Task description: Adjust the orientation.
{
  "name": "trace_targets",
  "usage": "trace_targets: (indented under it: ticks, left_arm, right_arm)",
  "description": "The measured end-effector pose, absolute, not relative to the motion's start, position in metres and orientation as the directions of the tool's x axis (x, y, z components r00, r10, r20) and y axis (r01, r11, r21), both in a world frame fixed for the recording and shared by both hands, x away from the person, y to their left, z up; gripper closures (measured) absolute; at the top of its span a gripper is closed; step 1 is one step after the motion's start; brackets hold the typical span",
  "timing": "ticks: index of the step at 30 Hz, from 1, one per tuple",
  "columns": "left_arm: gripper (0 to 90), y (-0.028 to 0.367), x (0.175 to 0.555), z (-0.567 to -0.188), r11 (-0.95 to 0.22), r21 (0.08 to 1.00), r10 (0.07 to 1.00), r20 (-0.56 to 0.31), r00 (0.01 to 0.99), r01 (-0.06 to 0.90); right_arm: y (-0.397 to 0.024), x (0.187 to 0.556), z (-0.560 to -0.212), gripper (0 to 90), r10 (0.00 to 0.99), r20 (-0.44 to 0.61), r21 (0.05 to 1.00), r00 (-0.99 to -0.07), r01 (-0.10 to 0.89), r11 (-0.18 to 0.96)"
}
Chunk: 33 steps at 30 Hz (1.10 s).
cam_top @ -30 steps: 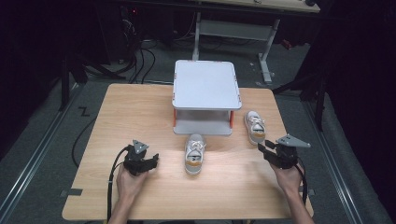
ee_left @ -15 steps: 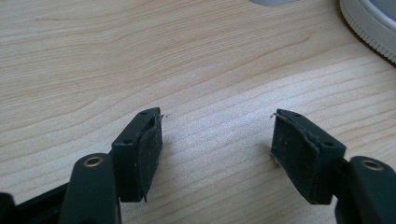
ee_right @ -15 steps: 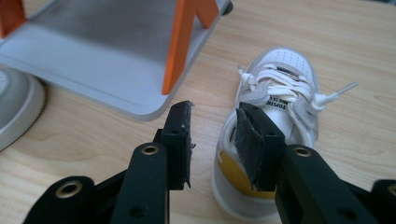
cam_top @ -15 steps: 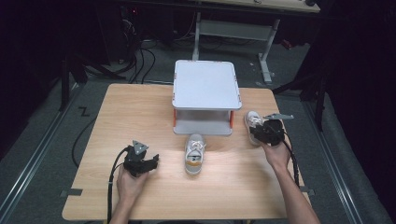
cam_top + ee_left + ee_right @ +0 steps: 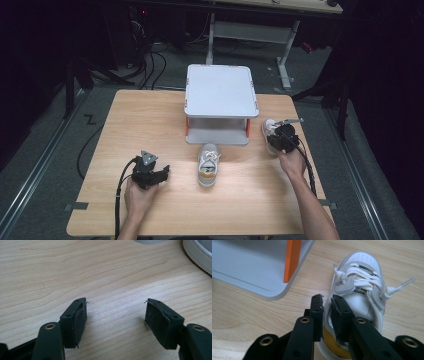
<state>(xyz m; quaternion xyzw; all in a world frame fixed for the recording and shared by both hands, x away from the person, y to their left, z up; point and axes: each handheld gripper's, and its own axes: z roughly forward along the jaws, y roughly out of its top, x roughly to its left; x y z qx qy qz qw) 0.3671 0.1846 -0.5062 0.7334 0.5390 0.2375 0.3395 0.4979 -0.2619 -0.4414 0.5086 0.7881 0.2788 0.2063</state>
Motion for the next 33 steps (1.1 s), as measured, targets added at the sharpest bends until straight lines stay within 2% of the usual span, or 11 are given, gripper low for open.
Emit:
trace_targets:
  ticks: [9, 15, 19, 22, 26, 33]
  left_arm:
    - [35.5, 0.185, 0.367, -0.506, -0.195, 0.748, 0.954, -0.006, 0.300, 0.634]
    - [36.6, 0.186, 0.368, -0.506, -0.182, 0.752, 0.957, -0.014, 0.291, 0.633]
    - [36.7, 0.186, 0.368, -0.506, -0.185, 0.751, 0.957, -0.009, 0.290, 0.634]
    - [36.7, 0.186, 0.369, -0.506, -0.184, 0.752, 0.957, -0.010, 0.290, 0.633]
    - [36.4, 0.187, 0.369, -0.506, -0.168, 0.754, 0.958, -0.027, 0.285, 0.635]
    - [35.9, 0.188, 0.370, -0.506, -0.164, 0.755, 0.957, -0.033, 0.287, 0.635]
  right_arm:
    - [-0.259, 0.496, -0.440, 75.9, 0.915, -0.040, 0.631, -0.402, 0.700, 0.335]
    - [-0.259, 0.496, -0.438, 76.9, 0.915, -0.031, 0.612, -0.402, 0.717, 0.335]
    - [-0.256, 0.498, -0.438, 76.4, 0.912, -0.063, 0.597, -0.404, 0.717, 0.359]
    - [-0.251, 0.501, -0.437, 81.3, 0.911, -0.105, 0.571, -0.398, 0.726, 0.383]
    - [-0.258, 0.504, -0.436, 85.2, 0.920, -0.040, 0.577, -0.389, 0.743, 0.339]
    - [-0.258, 0.499, -0.438, 87.3, 0.913, -0.072, 0.609, -0.401, 0.708, 0.359]
